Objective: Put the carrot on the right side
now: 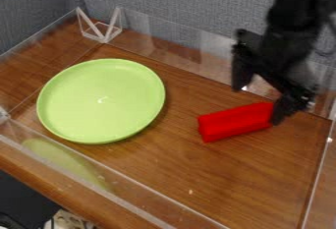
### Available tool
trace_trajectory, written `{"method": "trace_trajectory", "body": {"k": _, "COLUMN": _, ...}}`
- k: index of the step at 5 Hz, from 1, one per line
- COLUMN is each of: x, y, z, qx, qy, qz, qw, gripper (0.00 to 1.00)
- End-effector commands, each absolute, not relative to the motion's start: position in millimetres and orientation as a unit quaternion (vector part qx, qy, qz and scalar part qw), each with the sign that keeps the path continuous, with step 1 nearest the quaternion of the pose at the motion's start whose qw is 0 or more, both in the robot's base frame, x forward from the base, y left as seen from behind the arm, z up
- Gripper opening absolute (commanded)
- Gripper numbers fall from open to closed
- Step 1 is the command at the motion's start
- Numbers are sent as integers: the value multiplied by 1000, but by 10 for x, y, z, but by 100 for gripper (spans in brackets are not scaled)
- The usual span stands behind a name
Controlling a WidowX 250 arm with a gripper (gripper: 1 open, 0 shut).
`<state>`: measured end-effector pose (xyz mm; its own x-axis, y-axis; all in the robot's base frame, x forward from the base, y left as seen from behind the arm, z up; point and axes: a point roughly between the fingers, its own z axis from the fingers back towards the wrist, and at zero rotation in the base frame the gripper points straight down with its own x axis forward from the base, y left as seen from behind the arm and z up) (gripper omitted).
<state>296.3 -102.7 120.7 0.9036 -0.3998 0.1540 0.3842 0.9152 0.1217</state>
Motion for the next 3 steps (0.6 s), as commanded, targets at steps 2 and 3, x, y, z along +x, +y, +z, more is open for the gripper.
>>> {"method": "trace_trajectory", "body": {"k": 2, "x": 2904, "y": -970, "z": 1172, "qx": 24, "qy": -120, "qz": -184, "qw": 975, "gripper": 100}}
{"method": "trace_trajectory", "body": {"k": 3, "x": 2886, "y": -990, "z": 1133, "qx": 24, "qy": -127, "qz": -183, "qw": 974, "gripper": 100}}
